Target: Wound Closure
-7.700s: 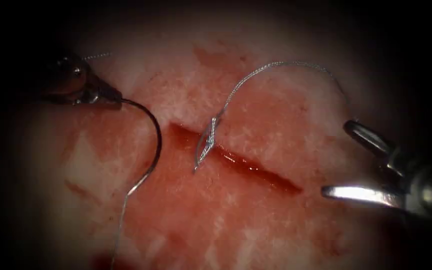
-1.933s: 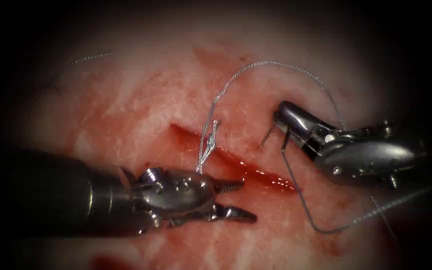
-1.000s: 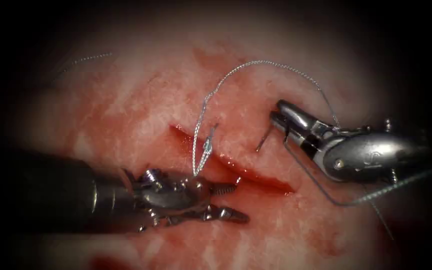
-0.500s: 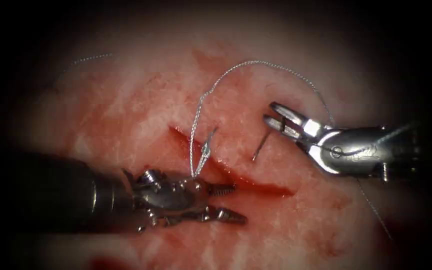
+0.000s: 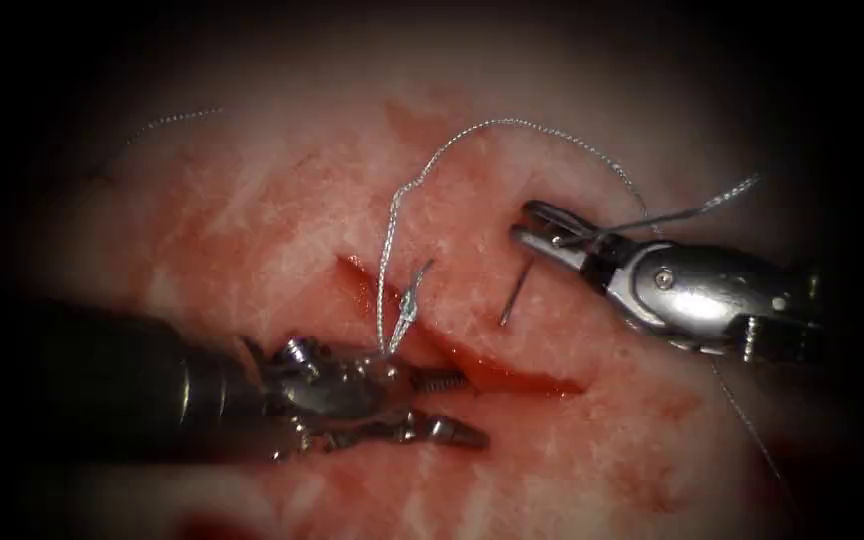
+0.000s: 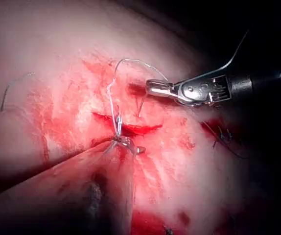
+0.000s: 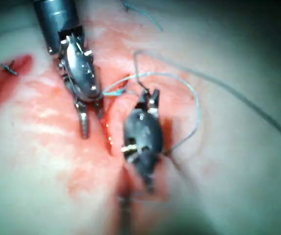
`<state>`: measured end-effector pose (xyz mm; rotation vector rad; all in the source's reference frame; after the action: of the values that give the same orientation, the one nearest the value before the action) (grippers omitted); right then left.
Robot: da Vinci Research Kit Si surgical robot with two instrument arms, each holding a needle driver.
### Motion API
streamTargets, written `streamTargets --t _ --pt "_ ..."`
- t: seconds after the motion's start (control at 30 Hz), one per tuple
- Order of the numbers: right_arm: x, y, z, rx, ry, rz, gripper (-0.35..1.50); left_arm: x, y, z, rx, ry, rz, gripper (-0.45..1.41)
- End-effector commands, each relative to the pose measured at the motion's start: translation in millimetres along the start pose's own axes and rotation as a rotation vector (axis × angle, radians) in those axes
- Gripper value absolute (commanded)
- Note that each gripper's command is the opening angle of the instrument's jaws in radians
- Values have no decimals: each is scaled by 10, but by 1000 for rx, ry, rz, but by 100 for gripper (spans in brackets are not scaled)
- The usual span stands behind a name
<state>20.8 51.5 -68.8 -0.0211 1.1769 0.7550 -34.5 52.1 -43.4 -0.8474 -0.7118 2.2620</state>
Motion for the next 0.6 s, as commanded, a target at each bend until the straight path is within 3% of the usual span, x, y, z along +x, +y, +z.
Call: streamTargets --t 0.03,0.37,0.6 --pt "-6 -6 6 13 -7 22 -35 -4 3 8 -2 -2 -1 34" --pt "-11 -20 6 84 -75 199 -35 -6 1 7 -4 -3 2 33" --pt "-26 -44 11 210 -157 434 -35 -7 0 6 -5 -3 3 33"
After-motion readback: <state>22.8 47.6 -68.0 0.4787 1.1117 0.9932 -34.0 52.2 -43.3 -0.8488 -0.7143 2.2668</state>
